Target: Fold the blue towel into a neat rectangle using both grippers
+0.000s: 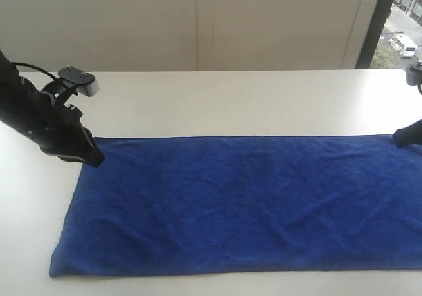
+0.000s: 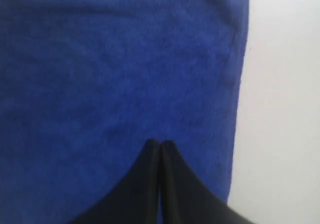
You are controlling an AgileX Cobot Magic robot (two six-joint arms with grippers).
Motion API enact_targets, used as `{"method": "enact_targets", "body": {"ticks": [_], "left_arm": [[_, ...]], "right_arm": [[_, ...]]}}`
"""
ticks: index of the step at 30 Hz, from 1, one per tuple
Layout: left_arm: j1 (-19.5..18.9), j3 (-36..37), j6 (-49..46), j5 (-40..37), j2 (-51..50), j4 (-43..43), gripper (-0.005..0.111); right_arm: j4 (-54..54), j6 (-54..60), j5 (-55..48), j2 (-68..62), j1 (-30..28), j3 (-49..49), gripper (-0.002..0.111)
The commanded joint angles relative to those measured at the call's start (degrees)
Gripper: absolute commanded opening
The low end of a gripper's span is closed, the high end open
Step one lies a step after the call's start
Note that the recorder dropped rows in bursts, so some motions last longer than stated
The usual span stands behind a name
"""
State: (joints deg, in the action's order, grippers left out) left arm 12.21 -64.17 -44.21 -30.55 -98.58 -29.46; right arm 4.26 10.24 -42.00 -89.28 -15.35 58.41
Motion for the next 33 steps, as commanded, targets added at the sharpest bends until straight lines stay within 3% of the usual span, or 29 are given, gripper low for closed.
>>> {"method": "enact_targets", "body": {"ticks": [1,10,16,21,24,33], "left_arm": [[4.61,8.42,3.07,2.12,3.94,-0.48,0.000],[6.18,22.89,6.81,12.90,4.30,1.27,0.000],[6.18,23.54,8.14,12.37,4.30,5.85,0.000],[6.18,23.54,22.17,9.91,4.30,23.44,0.000],[6.05,23.54,28.12,9.25,4.30,29.46,0.000],[6.20,23.01,29.32,8.85,6.33,29.90,0.000]], "right_arm": [[-2.15,-1.44,0.41,3.51,0.00,-8.08,0.000],[0.85,-1.55,6.81,1.82,0.00,-13.89,0.000],[4.76,-4.68,6.80,-5.67,0.00,-13.89,0.000],[4.25,-4.92,7.32,-5.86,0.00,-12.31,0.000],[3.66,-4.92,7.19,-5.86,0.00,-12.23,0.000],[2.94,-4.92,6.17,-5.86,0.00,-12.23,0.000]]}}
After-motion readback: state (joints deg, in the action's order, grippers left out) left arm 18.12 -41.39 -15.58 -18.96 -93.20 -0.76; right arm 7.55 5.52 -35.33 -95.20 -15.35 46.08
